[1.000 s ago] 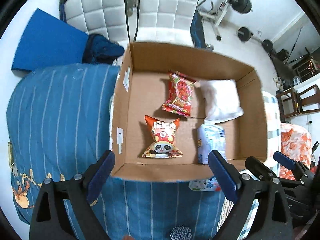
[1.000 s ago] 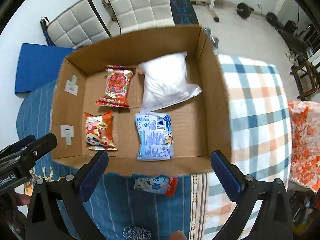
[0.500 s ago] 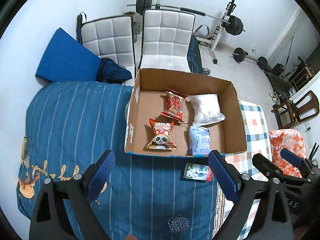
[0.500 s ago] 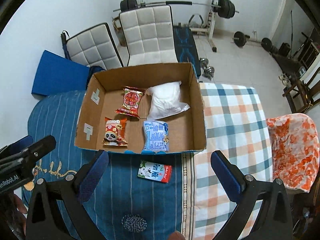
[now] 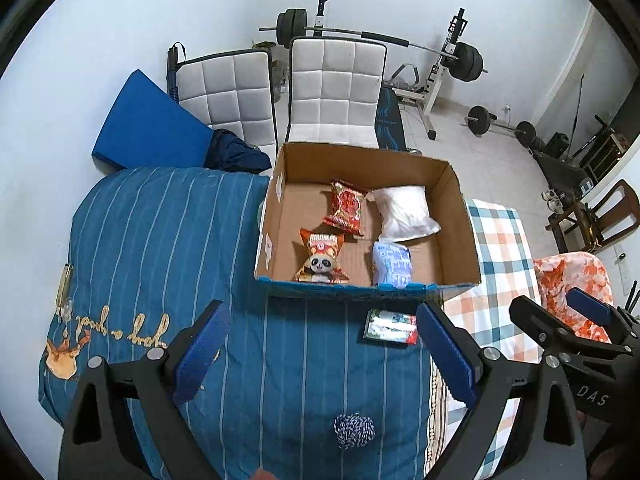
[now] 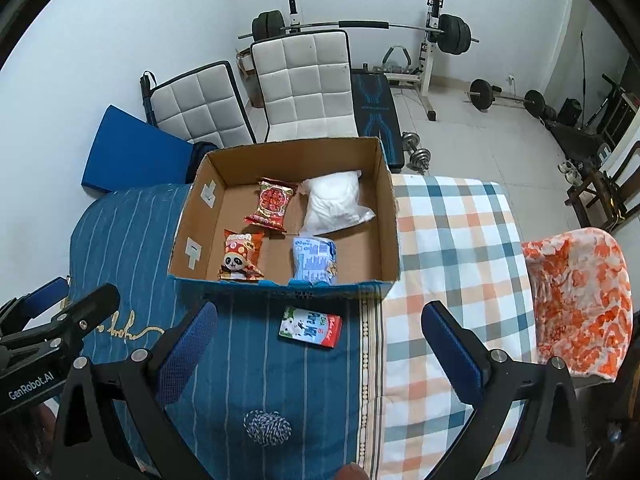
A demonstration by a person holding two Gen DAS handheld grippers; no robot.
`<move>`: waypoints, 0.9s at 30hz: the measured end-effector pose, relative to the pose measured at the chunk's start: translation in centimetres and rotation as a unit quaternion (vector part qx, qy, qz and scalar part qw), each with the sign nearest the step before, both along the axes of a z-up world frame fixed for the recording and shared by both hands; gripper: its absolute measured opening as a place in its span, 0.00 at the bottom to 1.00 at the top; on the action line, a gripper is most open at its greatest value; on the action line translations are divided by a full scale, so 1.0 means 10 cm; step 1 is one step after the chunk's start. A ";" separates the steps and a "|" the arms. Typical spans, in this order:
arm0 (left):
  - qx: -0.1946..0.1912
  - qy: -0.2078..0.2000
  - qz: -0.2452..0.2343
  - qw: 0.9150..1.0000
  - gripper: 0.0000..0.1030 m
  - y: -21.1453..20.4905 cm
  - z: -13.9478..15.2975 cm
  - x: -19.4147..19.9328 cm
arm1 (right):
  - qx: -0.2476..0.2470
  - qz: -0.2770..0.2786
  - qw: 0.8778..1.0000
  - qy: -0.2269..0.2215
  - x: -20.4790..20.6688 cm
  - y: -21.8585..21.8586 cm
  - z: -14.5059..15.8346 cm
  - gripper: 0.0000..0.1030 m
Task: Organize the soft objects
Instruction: 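Lift both tools up out of the box, then grasp the blue-white yarn ball with the left tool while the right tool grasps the milk carton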
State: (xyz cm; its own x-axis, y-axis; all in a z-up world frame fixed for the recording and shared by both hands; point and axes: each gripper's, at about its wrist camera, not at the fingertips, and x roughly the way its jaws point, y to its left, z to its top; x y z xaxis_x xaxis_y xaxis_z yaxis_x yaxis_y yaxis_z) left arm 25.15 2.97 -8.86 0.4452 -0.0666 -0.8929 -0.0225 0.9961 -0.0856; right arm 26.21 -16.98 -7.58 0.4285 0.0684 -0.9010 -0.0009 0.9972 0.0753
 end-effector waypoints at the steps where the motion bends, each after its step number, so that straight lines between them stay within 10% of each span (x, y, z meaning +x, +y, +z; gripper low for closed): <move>1: 0.002 0.003 0.000 1.000 0.93 -0.02 -0.03 -0.02 | 0.001 -0.001 1.000 0.003 -0.03 -0.03 -0.02 1.00; 8: 0.001 0.098 -0.019 0.995 0.93 -0.25 -0.79 -0.36 | 0.006 -0.021 0.997 0.068 -0.32 -0.41 -0.60 1.00; 18: -0.009 0.286 -0.053 0.957 0.92 -0.73 -2.46 -0.82 | 0.014 -0.042 0.986 0.164 -0.57 -0.80 -1.55 1.00; 22: 0.003 0.318 -0.060 0.946 0.51 -0.85 -2.88 -0.91 | 0.015 -0.044 0.982 0.185 -0.56 -0.86 -1.76 1.00; 27: 0.005 0.308 -0.052 0.950 0.48 -0.83 -2.96 -0.90 | 0.020 -0.043 0.980 0.192 -0.47 -0.83 -1.85 1.00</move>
